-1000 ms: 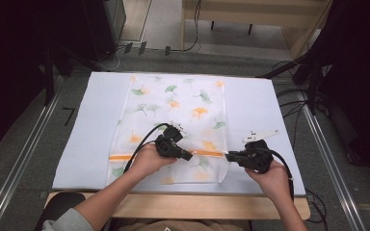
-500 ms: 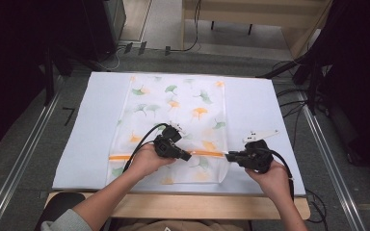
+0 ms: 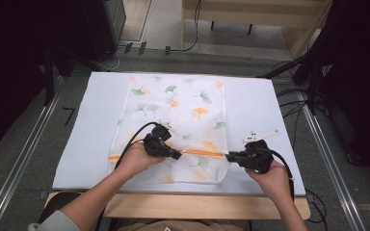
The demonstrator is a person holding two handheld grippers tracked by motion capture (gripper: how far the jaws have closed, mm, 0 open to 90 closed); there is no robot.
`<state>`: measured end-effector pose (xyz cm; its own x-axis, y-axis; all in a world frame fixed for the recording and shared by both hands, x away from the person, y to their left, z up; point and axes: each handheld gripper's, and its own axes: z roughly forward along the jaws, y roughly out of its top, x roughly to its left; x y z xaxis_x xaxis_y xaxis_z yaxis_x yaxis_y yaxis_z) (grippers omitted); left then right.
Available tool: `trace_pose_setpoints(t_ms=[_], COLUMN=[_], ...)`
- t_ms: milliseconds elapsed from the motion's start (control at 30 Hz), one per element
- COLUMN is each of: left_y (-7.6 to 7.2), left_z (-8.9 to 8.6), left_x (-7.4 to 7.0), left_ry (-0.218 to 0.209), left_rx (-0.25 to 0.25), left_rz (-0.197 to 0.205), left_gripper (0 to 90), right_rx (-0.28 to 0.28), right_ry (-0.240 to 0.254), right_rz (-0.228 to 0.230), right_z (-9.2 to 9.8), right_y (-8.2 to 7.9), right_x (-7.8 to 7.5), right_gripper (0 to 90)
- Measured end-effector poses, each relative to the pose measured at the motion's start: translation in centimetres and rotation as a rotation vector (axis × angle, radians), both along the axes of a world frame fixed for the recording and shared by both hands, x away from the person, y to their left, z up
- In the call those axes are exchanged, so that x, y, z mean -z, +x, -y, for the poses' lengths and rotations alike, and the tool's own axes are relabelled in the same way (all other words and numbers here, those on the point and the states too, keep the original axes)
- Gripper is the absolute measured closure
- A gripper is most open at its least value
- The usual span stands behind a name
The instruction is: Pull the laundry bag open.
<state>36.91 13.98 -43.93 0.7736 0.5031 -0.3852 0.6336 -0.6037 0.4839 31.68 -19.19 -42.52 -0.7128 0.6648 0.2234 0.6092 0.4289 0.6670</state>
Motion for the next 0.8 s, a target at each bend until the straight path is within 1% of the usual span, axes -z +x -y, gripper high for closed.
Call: trace_pose_setpoints(t_ms=[67, 100, 133, 433, 600, 633, 667, 800], left_y=[0.1, 0.0, 0.0, 0.0, 0.0, 0.1, 0.0, 0.1], left_z=[-0.6, -0.8, -0.9, -0.9, -0.9, -1.1, -1.1, -1.6], left_x=[0.0, 0.0, 0.0, 0.1, 0.2, 0.2, 0.3, 0.2], left_ry=[-0.004, -0.005, -0.011, -0.014, -0.014, -0.01, -0.012, -0.01], left_rx=[-0.001, -0.011, -0.007, -0.008, -0.015, -0.006, -0.015, -0.014], left_rz=[-0.006, -0.005, -0.01, -0.01, -0.02, -0.022, -0.023, -0.022], left_gripper=[90.0, 90.0, 90.0, 90.0, 90.0, 90.0, 90.0, 90.0], right_rx=[-0.002, -0.003, -0.005, -0.006, -0.007, -0.007, -0.007, -0.005], right_ry=[-0.001, 0.0, -0.002, -0.002, -0.001, -0.002, -0.001, -0.001], right_rz=[-0.002, -0.003, -0.002, -0.003, -0.004, -0.003, -0.004, -0.005], right_z=[0.0, 0.0, -0.1, -0.1, -0.1, -0.1, 0.0, 0.0], right_y=[0.0, 0.0, 0.0, 0.1, 0.1, 0.1, 0.1, 0.0], right_x=[0.0, 0.0, 0.0, 0.0, 0.1, 0.1, 0.0, 0.0], right_gripper=[85.4, 85.3, 85.3, 85.4, 85.4, 85.3, 85.3, 85.3])
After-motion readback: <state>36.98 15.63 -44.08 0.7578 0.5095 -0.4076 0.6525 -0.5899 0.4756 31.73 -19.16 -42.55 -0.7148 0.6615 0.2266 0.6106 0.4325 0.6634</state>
